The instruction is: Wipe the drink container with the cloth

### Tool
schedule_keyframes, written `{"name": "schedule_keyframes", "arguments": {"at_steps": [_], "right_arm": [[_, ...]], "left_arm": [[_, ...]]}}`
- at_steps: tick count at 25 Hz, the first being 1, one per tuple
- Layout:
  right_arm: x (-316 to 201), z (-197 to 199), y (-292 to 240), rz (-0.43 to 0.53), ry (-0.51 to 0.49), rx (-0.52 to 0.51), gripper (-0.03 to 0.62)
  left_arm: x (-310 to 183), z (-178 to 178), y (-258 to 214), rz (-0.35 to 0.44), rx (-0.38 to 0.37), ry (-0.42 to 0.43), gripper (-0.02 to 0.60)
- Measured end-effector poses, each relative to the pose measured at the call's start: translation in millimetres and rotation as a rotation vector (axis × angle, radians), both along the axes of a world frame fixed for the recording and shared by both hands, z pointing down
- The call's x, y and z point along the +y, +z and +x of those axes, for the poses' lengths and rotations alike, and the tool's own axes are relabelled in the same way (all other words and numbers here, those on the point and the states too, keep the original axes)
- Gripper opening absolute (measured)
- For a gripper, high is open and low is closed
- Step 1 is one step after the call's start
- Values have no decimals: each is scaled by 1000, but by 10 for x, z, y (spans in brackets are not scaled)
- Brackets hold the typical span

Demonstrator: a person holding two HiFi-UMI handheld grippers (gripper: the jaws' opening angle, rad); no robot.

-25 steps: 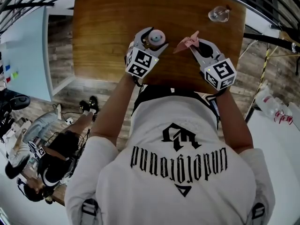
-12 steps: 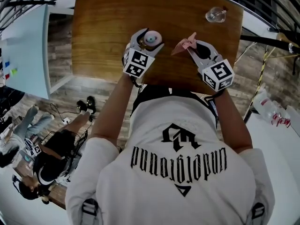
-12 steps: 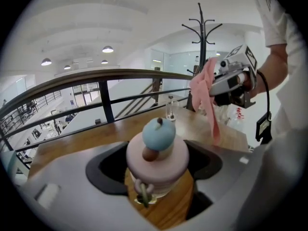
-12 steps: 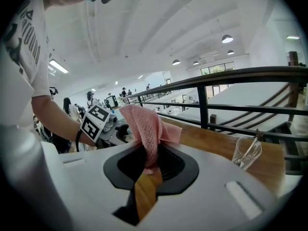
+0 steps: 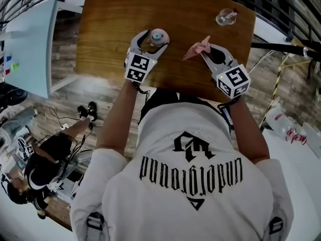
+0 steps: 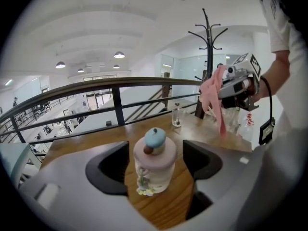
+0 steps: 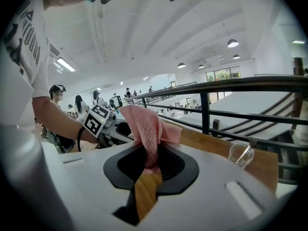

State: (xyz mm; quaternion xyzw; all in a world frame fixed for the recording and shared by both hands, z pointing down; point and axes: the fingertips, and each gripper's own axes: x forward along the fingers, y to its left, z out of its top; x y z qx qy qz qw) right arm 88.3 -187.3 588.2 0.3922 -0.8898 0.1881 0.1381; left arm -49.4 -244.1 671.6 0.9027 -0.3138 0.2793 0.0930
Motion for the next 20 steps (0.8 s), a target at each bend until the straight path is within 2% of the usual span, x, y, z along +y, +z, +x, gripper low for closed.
{"name": "schedule_keyframes", "arguments": {"at_steps": [4, 9, 14, 20], "right_arm": [[160, 86, -174, 34, -35, -2, 48], [338, 108, -430, 80, -70, 6, 48], [540, 153, -739, 136, -111, -6, 48], [899, 242, -1170, 209, -160, -29, 48]], "left_arm": [[192, 0, -262, 21, 32, -39, 393], [328, -162, -692, 42, 135, -140, 391], [608, -66, -1237, 90, 201, -102, 390], [1058, 152, -1958, 130, 352, -108, 390]]}}
